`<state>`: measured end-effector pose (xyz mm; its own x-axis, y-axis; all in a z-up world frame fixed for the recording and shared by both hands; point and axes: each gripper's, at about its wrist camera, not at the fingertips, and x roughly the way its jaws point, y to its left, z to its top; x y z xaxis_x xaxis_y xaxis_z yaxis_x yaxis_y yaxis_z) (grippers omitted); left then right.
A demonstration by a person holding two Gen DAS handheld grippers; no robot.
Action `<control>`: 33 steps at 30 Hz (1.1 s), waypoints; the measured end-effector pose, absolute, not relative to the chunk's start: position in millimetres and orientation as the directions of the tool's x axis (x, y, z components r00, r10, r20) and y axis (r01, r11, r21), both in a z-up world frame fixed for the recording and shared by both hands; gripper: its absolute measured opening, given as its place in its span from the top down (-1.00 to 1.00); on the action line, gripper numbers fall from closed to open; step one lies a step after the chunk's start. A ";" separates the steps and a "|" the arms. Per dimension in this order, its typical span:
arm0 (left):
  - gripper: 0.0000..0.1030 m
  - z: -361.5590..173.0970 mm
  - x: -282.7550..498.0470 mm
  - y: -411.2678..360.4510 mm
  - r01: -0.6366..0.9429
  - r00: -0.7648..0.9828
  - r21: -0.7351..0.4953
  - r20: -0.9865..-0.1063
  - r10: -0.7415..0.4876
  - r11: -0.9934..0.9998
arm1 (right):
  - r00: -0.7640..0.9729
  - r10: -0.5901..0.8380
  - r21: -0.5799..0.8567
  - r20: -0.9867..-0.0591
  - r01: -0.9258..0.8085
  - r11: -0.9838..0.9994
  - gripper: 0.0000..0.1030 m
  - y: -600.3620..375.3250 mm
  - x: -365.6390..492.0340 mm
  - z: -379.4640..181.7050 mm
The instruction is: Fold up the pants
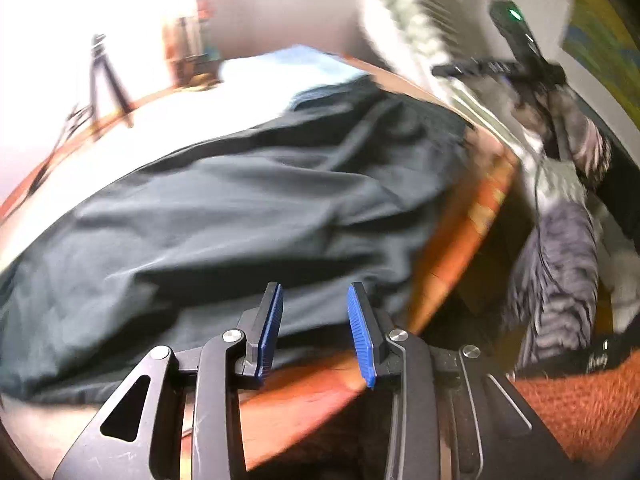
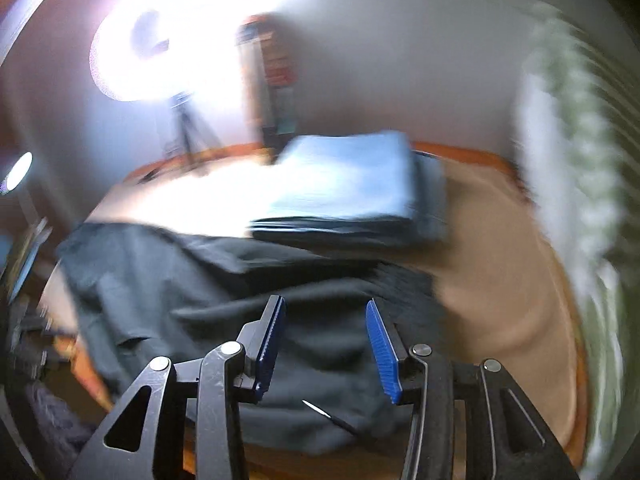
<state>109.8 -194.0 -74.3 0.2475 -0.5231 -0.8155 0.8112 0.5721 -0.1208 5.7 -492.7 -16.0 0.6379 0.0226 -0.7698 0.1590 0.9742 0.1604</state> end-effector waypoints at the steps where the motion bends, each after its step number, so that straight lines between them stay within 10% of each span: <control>1: 0.38 -76.3 118.0 -187.2 0.793 0.270 -0.107 -0.821 -0.504 0.600 | 0.639 0.044 0.138 -0.768 0.097 0.986 0.14 -481.8 18.7 -16.1; 19: 0.38 -106.3 165.7 -132.4 0.654 0.304 -0.118 -0.864 -0.402 0.747 | 0.378 0.096 -0.068 -0.921 -0.398 0.915 0.15 -406.2 132.9 -93.5; 22: 0.38 -105.7 168.5 -128.5 0.644 0.312 -0.118 -0.862 -0.400 0.756 | 0.368 0.082 -0.075 -0.926 -0.393 0.916 0.77 -411.9 138.2 -99.6; 25: 0.38 -104.2 171.5 -122.7 0.632 0.324 -0.113 -0.860 -0.394 0.766 | 0.424 0.032 -0.128 -0.905 -0.344 0.930 0.89 -421.0 147.9 -99.9; 33: 0.38 -87.2 176.8 -88.2 0.552 0.396 -0.099 -0.842 -0.366 0.828 | 0.451 -0.157 -0.294 -0.879 -0.253 0.922 0.39 -428.5 168.2 -107.8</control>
<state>176.8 -88.2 -87.2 0.3964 -0.3657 -0.8421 0.5523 0.8277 -0.0995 168.2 -428.5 -107.8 0.4509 -0.1565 -0.8788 -0.2528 0.9218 -0.2939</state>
